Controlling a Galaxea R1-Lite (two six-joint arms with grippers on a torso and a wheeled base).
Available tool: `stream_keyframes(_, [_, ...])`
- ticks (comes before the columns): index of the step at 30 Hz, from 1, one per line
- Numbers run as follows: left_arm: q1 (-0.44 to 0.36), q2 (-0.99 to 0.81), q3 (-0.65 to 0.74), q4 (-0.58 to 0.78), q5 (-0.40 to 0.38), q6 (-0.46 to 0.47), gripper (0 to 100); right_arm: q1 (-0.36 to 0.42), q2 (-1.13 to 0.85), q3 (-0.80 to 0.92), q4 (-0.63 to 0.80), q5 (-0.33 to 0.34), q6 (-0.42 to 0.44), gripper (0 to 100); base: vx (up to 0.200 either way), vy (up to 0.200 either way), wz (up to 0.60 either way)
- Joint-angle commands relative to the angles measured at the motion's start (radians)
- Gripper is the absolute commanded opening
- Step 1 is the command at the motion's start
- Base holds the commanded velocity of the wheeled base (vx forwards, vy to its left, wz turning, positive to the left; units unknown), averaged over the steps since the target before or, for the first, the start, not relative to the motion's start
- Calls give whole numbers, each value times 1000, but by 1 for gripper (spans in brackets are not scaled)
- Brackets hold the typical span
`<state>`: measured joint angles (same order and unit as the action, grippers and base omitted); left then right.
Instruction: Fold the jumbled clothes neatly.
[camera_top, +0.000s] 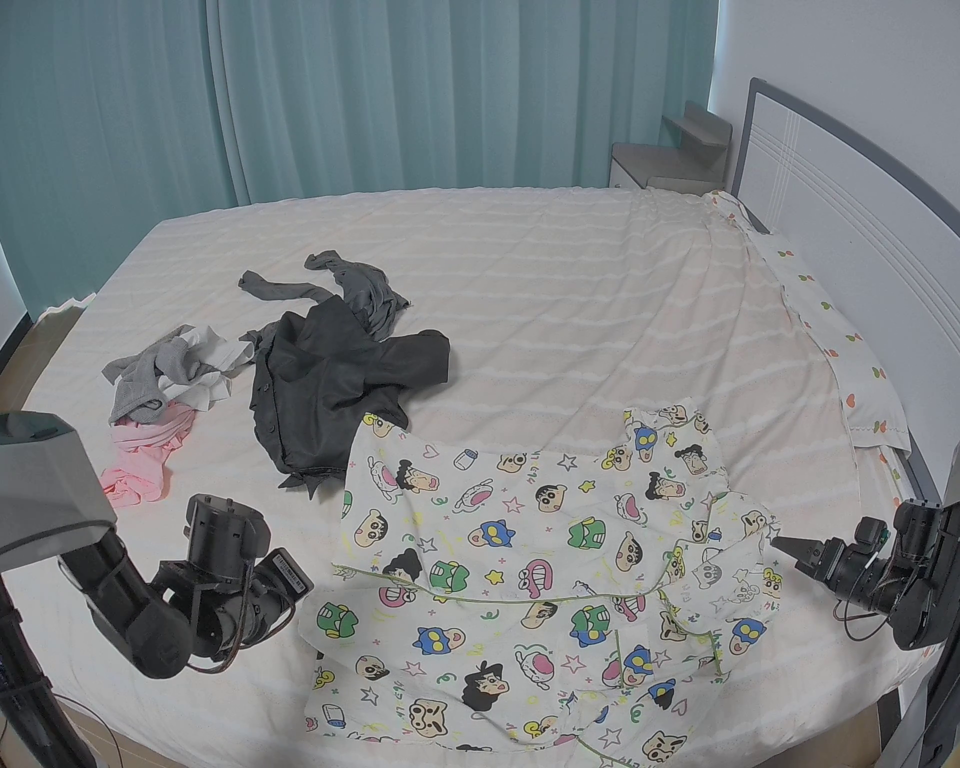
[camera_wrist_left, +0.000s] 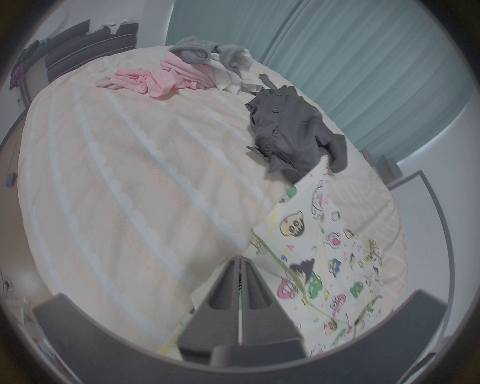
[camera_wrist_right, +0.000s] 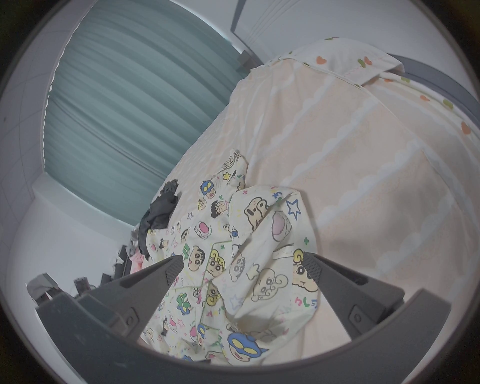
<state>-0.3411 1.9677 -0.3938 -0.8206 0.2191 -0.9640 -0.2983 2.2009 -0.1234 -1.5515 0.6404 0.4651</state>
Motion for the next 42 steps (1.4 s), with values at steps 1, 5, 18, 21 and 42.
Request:
stream_keyframes(1, [-99,-204,135,-2,-20,15,0,1,-39,90,-16,2,-131,100,0,0,0])
stream_keyframes(5, [-150,-268,185,0,-15,1,0,2,-56,123,-10,-1,-195,100,-50,0,0])
stream_keyframes(18, [-153,-297,230,-2,-23,-65,0,25,-32,123,70,-2,-214,100,-200,0,0])
stream_keyframes(21, [-153,-294,234,-2,-23,-67,0,53,-35,123,110,1,-214,100,-200,0,0])
stream_keyframes(42, [-176,-291,279,-3,-52,-140,0,456,13,42,117,-47,33,100,-67,0,0])
